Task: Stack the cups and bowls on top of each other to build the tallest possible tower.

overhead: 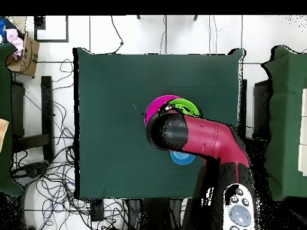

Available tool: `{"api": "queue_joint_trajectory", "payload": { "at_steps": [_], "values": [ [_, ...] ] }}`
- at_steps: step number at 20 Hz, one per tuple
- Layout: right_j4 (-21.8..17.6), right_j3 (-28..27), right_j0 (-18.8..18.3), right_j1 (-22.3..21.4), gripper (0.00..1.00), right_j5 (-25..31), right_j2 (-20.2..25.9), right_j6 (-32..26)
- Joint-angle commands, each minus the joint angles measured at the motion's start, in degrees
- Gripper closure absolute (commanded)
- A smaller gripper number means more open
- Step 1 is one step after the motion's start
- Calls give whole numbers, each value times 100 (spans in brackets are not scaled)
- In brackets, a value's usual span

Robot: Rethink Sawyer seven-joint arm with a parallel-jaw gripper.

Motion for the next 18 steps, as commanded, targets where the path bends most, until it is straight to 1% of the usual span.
{"api": "queue_joint_trajectory", "payload": {
  "at_steps": [1,4,10,18],
  "values": [
    [58,-303,50,-261,0,736,296,96],
    [87,-351,16,-337,0,924,334,33],
    [122,-415,-62,-410,0,1121,397,-74],
    [105,-488,-108,-422,0,1220,424,-137]
  ]
}}
